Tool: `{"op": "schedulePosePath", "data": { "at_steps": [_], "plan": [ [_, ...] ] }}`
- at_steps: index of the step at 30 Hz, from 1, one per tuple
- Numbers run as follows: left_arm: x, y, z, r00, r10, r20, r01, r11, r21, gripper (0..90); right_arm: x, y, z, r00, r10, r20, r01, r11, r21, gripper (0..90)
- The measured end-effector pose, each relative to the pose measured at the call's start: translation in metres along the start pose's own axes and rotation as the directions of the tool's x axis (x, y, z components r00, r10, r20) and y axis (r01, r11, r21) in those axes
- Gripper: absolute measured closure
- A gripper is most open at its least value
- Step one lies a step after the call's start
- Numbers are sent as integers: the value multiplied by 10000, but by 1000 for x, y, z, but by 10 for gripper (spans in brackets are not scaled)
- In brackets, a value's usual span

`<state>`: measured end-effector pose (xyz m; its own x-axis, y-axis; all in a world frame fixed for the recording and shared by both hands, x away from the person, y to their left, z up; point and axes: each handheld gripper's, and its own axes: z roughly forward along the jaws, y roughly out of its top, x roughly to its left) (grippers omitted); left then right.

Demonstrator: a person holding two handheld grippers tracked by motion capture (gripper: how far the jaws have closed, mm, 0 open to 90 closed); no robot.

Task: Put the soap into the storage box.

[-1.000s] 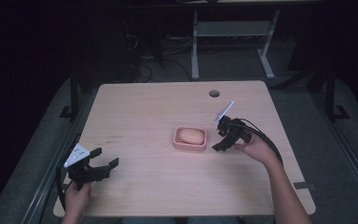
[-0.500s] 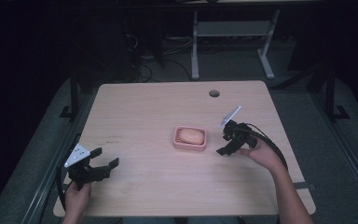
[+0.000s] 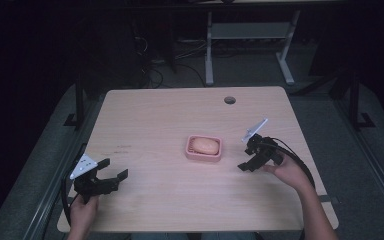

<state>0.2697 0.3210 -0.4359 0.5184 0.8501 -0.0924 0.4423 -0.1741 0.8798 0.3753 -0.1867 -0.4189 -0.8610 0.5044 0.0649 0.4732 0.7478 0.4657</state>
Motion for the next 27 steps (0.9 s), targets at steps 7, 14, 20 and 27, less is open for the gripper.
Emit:
{"op": "schedulePosePath", "data": {
  "at_steps": [7,14,20,27],
  "plan": [
    [-1,0,1,10000,-36,11,36,10000,-36,143,-1,-17,-5,9996,288,67,-287,9995,-101,285],
    [-1,0,1,10000,-50,-12,50,10000,-19,143,1,-33,-9,9978,669,43,-668,9976,-174,285],
    [-1,-1,2,10000,-13,-6,13,10000,11,143,4,-45,-10,9976,683,94,-680,9973,-267,285],
    [-2,-1,2,10000,-6,-31,6,10000,-1,143,8,-57,-10,9968,766,223,-759,9967,-298,286]
  ]
}}
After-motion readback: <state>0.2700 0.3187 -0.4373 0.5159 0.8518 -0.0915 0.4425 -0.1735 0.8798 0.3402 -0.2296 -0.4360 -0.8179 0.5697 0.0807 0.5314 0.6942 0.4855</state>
